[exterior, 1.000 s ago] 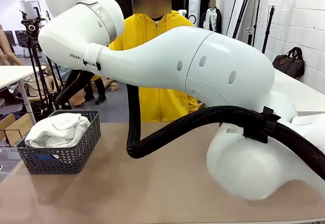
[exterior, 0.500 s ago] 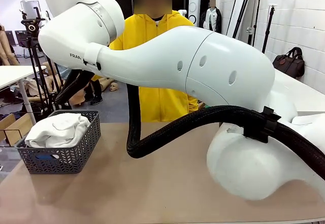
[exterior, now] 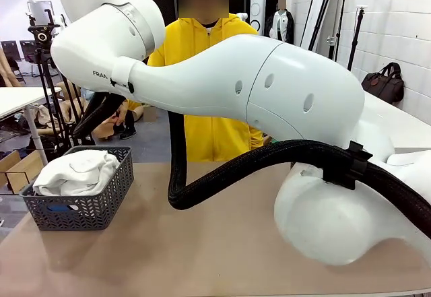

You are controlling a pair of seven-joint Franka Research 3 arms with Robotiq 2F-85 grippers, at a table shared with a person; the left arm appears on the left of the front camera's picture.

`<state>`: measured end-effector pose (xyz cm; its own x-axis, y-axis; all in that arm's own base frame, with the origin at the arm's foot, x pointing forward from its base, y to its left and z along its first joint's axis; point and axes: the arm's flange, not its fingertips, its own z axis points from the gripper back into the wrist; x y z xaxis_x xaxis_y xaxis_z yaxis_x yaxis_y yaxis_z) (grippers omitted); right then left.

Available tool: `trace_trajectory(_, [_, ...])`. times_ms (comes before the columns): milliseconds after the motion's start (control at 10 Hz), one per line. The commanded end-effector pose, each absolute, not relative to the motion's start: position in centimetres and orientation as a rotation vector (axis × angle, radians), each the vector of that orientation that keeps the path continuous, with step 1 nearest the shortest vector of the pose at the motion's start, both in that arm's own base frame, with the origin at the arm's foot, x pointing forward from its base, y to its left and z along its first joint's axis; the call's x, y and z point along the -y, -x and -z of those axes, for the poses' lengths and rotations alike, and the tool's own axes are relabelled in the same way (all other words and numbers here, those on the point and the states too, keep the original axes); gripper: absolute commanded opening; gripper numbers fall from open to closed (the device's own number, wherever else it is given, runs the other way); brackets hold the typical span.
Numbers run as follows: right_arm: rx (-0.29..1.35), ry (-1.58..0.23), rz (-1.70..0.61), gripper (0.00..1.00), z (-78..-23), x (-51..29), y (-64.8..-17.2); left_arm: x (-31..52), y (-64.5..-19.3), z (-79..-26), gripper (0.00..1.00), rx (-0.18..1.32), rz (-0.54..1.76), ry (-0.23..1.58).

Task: Sort the tops and bottoms.
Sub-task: Sort the clothes according to human instructions.

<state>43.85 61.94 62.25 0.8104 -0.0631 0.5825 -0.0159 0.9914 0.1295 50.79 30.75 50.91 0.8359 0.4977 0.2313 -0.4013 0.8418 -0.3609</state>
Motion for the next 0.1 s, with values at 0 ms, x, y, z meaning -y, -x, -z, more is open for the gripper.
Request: trace_trajectory(0, [0.632,-0.141,0.027,1.0,-62.55,-61.93,-43.81,-30.62,-50.68,-50.98,1.0,0.328,-0.502,0.296])
